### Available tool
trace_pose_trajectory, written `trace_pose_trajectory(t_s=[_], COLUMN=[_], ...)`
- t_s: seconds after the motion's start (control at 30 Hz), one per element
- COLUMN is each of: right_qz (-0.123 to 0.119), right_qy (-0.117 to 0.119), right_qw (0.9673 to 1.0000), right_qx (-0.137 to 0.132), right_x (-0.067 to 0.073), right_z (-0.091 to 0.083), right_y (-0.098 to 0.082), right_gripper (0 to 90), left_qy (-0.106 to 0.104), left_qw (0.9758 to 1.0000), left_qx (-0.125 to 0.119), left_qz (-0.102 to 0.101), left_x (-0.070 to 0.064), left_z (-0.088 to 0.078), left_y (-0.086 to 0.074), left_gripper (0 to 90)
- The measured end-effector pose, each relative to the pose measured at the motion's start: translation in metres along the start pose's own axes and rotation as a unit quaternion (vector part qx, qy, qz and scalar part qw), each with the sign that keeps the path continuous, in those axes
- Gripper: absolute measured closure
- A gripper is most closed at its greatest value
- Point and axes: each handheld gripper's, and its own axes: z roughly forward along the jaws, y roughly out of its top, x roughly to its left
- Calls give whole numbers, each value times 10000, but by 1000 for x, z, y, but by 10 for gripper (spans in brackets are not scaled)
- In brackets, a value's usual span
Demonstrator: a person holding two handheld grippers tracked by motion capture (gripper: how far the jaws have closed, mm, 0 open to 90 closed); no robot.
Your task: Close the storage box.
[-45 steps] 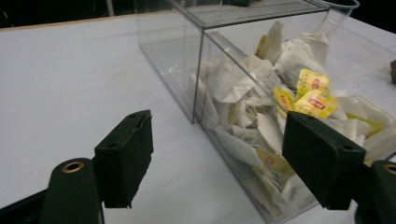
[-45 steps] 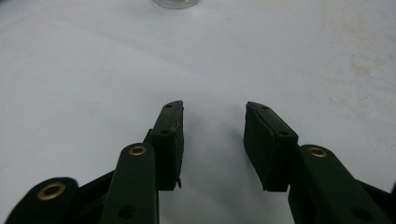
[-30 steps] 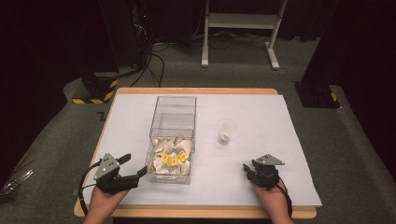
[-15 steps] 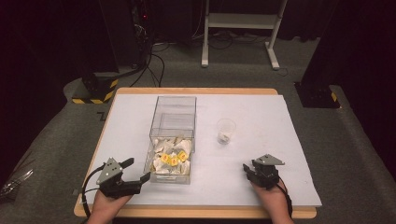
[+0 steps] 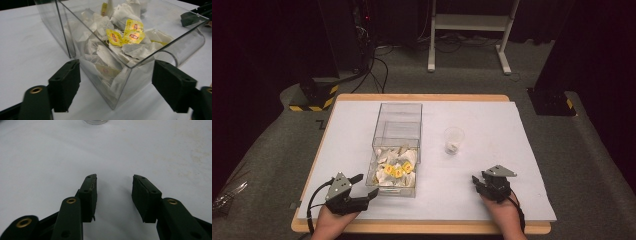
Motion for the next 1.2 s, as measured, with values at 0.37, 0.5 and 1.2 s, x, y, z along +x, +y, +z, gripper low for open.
trace_pose_trajectory(t_s=[0.37, 0.5, 1.2], right_qz=[9, 13, -12], right_qy=[-4, -11, -6], right_qw=[10000, 10000, 10000], right_qx=[1, 1, -9], right_x=[0, 1, 0], right_z=[0, 0, 0], right_y=[0, 0, 0], right_gripper=[554, 554, 554], left_qy=[7, 73, 233], left_qw=[9997, 9997, 9993], left_qx=[-196, -234, -291], left_qz=[136, 91, 67], left_x=[-7, -8, -6], left_z=[-1, 0, 4], left_y=[2, 2, 5], left_gripper=[403, 422, 463])
